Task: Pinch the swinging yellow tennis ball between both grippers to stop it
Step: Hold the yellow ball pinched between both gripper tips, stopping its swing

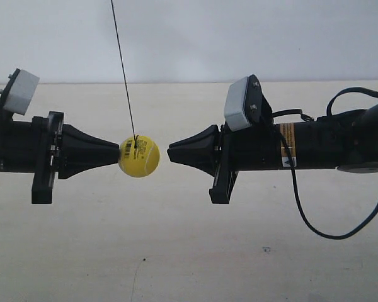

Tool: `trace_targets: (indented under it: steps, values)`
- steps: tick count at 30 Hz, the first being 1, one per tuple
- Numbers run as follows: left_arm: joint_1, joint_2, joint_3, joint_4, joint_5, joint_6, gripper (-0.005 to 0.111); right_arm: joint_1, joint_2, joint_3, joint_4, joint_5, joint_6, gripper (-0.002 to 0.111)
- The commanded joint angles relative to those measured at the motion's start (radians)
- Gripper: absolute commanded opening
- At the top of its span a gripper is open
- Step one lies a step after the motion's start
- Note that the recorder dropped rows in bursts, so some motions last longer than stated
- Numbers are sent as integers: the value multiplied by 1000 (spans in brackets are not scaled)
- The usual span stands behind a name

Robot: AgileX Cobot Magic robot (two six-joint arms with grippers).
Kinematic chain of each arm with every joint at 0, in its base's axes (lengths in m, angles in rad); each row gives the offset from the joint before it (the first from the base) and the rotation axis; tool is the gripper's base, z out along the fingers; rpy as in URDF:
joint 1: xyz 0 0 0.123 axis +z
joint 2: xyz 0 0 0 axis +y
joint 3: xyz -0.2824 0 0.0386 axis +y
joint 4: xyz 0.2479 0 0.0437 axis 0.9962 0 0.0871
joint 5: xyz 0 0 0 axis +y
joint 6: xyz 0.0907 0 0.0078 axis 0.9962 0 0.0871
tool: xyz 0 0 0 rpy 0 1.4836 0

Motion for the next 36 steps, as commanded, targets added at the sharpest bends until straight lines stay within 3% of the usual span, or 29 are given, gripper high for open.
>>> trace_targets:
  steps: [1, 36]
  values:
    - [-1, 13, -6, -18, -10, 8, 5, 1, 2, -5, 7, -8, -17, 0]
    - [-1, 50, -6, -43, -10, 34, 5, 1, 129, -118, -85, -59, 72, 0]
